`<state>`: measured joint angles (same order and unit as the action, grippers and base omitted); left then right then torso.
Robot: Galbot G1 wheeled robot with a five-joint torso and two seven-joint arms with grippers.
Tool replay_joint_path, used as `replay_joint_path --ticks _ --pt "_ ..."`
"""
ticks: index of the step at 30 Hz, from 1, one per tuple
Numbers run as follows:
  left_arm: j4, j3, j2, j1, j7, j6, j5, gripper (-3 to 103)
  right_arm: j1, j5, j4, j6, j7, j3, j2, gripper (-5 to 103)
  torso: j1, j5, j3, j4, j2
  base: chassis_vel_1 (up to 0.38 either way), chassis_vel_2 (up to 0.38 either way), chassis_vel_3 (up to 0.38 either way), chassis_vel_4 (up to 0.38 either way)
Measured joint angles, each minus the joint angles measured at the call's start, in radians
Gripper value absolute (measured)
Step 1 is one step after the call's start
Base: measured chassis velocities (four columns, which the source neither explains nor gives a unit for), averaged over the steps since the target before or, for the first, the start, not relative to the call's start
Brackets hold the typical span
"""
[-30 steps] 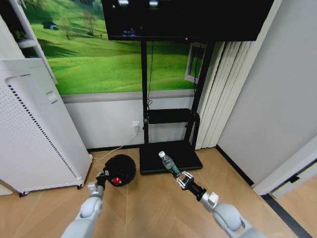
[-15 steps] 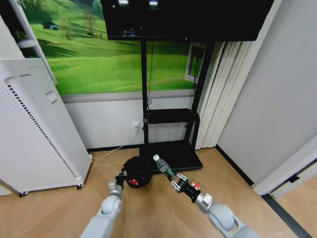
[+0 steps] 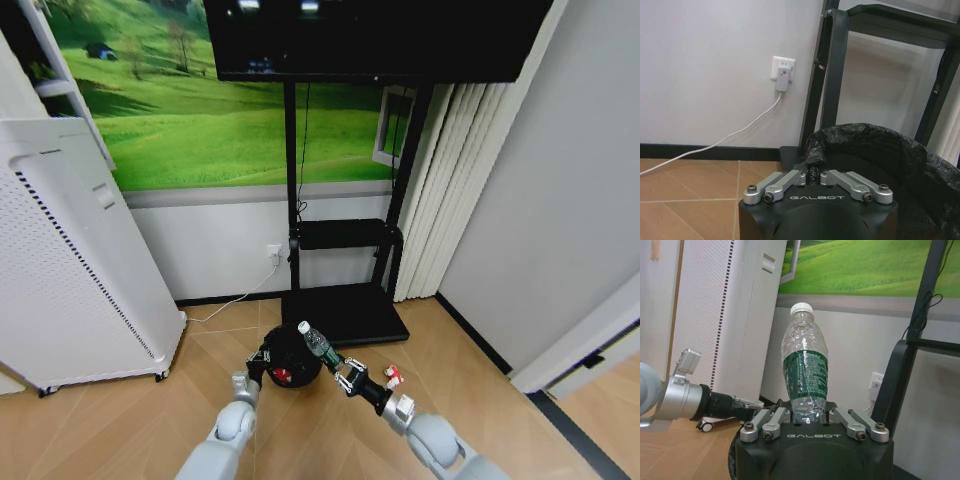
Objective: Pick up the trash bin and place the garbage on the floor into it.
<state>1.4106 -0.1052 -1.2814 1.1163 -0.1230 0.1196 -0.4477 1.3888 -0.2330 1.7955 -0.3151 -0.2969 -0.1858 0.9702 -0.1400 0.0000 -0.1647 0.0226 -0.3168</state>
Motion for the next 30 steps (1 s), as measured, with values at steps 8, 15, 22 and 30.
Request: replay_joint_path --ticks 8,15,22,30 --pt "0.02 0.001 0.015 0.007 -0.001 0.0 -0.008 7 -0.105 -0.002 -0.095 0.002 0.001 0.11 0.028 28 0.0 -0.0001 0.0 -0.0002 0.0 0.0 0.0 0.0 0.0" --pt "0.033 -0.002 0.028 0.009 -0.004 -0.004 -0.02 7 -0.168 -0.004 -0.127 0.013 0.004 0.176 0.055 28 0.0 -0.0001 0.0 -0.0002 0.0 0.0 0.0 0.0 0.0" --pt "0.037 -0.009 0.03 0.011 -0.006 -0.006 -0.024 7 -0.2 -0.018 -0.132 0.018 0.006 0.187 0.046 28 0.0 -0.0001 0.0 -0.0001 0.0 0.0 0.0 0.0 0.0" --pt "0.037 -0.012 0.016 0.016 -0.006 -0.007 -0.019 7 -0.194 -0.025 -0.122 0.024 0.011 0.189 0.039 47 0.0 -0.0001 0.0 0.0 0.0 0.0 0.0 0.0 0.0"
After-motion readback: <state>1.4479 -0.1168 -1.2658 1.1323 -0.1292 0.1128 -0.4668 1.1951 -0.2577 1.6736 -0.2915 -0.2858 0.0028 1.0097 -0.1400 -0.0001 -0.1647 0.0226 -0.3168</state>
